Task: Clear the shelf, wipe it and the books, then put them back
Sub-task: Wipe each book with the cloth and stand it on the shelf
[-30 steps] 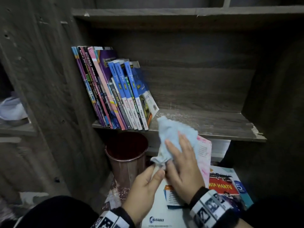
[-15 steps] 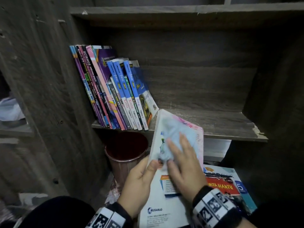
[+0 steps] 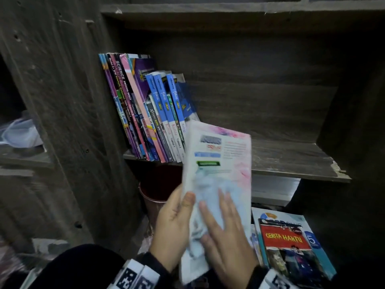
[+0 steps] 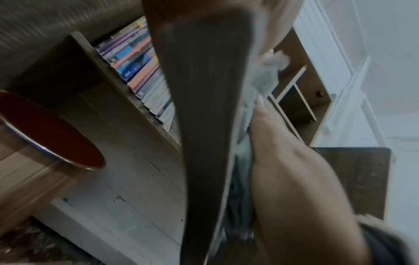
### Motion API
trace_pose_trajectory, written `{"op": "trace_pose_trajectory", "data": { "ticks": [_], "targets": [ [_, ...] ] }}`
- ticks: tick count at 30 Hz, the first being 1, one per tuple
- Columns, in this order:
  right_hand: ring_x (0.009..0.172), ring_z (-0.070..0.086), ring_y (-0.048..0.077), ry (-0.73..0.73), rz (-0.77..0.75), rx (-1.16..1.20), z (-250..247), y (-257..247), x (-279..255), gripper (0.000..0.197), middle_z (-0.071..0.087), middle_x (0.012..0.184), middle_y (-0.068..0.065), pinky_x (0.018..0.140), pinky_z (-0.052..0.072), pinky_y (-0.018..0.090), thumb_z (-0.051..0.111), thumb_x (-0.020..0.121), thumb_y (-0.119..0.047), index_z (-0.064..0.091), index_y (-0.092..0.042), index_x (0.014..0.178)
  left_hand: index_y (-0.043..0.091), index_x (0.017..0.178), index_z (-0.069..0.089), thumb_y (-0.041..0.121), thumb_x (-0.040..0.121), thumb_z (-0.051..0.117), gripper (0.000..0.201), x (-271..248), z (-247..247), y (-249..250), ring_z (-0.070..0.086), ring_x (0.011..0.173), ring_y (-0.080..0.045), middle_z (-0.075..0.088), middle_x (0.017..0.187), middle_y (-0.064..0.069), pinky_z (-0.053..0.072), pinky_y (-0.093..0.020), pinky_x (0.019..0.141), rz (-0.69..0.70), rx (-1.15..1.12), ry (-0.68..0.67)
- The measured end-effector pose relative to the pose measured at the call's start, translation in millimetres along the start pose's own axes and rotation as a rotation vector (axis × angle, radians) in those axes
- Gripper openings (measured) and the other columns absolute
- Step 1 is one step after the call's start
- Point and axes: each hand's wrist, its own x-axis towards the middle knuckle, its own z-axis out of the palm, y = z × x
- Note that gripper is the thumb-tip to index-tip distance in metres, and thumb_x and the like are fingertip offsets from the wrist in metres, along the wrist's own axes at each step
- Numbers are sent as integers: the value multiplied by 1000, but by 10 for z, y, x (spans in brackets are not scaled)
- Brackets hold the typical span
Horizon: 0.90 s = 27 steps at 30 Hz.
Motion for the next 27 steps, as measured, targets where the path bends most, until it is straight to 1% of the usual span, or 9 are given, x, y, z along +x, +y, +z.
{"op": "trace_pose_trajectory", "data": {
  "ticks": [3, 5, 7, 10, 14, 18, 22, 25, 27],
  "targets": [
    [147, -5, 12, 172, 397, 138, -356, 191, 278, 55, -18, 158, -13, 117, 11, 41, 14, 86, -75, -3, -65, 138, 27, 108, 65, 37, 87, 55, 25, -101, 76, -33, 67, 97, -1, 73, 103, 15, 51, -18, 84, -25, 52, -150],
    [145, 8, 16, 332, 607, 225, -614, 313, 426, 72, -2, 160, -5, 114, 18, 41, 22, 83, -79, 4, -50, 146, 23, 114, 64, 35, 85, 56, 32, -139, 84, -38, 68, 100, -10, 73, 107, 9, 52, -25, 87, -63, 22, -245],
    [139, 27, 18, 479, 739, 310, -868, 397, 539, 77, 18, 157, 2, 107, 26, 34, 44, 85, -63, 16, -36, 151, 18, 116, 63, 32, 86, 54, 34, -125, 53, 3, 68, 102, -15, 73, 109, 4, 53, -28, 87, -60, -6, -278],
    [117, 52, 12, 561, 844, 658, -1046, 445, 571, 68, 53, 133, -4, 99, 43, 39, 71, 81, -31, 37, -39, 140, 12, 110, 65, 35, 92, 54, 30, 18, 1, 115, 70, 92, -16, 74, 102, -3, 55, -25, 75, -41, -76, -192],
    [93, 69, 34, 254, 815, 1175, -1024, 527, 485, 77, 71, 106, 16, 80, 57, 46, 92, 44, -35, 66, -16, 113, 7, 105, 63, 34, 83, 46, 38, 390, -150, 212, 71, 88, -25, 74, 99, -12, 59, -34, 72, -35, -208, -65],
    [64, 69, 21, -133, 817, 1232, -1050, 610, 392, 71, 70, 72, 16, 53, 52, 19, 96, 11, -31, 75, 1, 71, 6, 114, 60, 51, 84, 53, 54, 692, -301, 124, 68, 101, -35, 70, 110, -17, 58, -43, 81, -57, -277, -40],
    [107, 66, 26, -388, 804, 1196, -1055, 595, 274, 72, 69, 113, 16, 80, 54, 25, 93, 41, -21, 72, -7, 109, 1, 115, 60, 43, 80, 67, 55, 850, -207, 4, 64, 104, -44, 69, 111, -21, 53, -53, 88, -134, -180, -171],
    [112, 63, 10, -265, 731, 970, -983, 457, 246, 54, 70, 116, -5, 99, 42, 31, 82, 55, -38, 73, -32, 108, 7, 115, 61, 26, 83, 60, 38, 1009, -161, -59, 66, 104, -36, 72, 109, -12, 55, -46, 88, -183, -112, -261],
    [108, 65, 13, -155, 784, 916, -947, 410, 277, 49, 72, 109, -3, 102, 41, 37, 80, 58, -41, 73, -29, 105, 11, 118, 60, 27, 85, 57, 37, 1097, -166, -73, 69, 101, -25, 71, 111, -7, 57, -36, 84, -191, -96, -305]
  ]
}}
